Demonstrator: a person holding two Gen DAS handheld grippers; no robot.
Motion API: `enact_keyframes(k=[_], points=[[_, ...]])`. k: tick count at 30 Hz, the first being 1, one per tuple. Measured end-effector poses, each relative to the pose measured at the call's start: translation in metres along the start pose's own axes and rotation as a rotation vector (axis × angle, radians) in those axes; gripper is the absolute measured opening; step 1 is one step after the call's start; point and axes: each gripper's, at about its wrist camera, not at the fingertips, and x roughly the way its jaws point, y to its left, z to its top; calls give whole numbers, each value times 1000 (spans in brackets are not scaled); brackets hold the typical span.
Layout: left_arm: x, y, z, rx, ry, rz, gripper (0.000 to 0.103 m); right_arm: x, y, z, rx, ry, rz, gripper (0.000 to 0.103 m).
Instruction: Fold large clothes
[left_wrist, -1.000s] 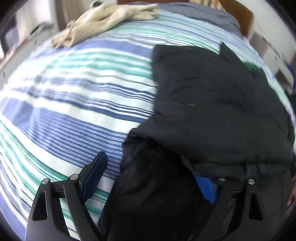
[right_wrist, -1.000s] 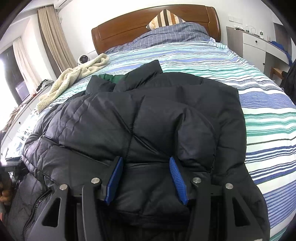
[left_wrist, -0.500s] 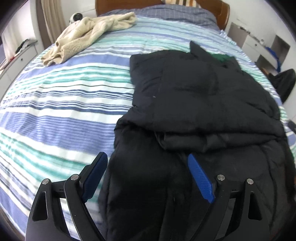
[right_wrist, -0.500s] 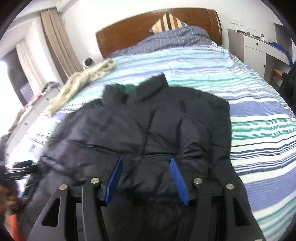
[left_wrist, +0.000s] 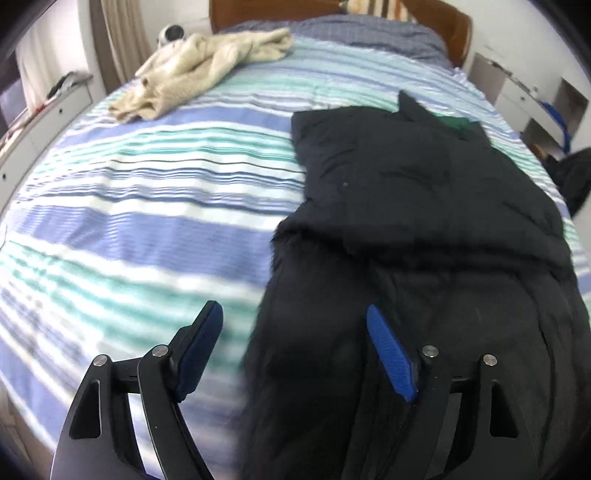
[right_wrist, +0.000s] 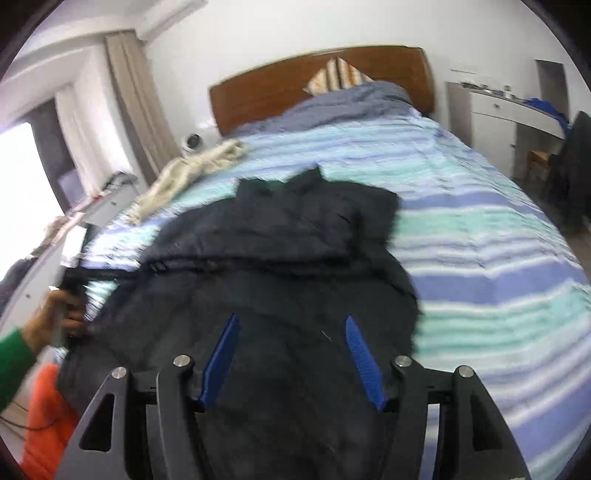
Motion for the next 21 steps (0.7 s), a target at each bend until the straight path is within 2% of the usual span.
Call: enact_keyframes(k=[4,7,10,13,15,18,21], points=[[-46,22,-33,21,-23,-37,89,-9,-12,-15,9,75,-11,62],[-78,28,-72,77,-14,-46,92,-18,-6,-22,-24,99,4,62],[-91,25,-103,120,15,-23,92,-17,2,-32,-79,166,0,62],[-105,28,-125,99,23,-41,92,-18,7,-44,-129,217,-30,62],[-108,32,-134,44,28,-108,93,-25,2,-49,-120,229,-39,62],[-99,36,-139,-24,44,-214,96,-34,-17,-52,-36,249,-32,62],[-83,25,-142,-25,78,-259,96,-35,-42,-62,77,307,-19,64]])
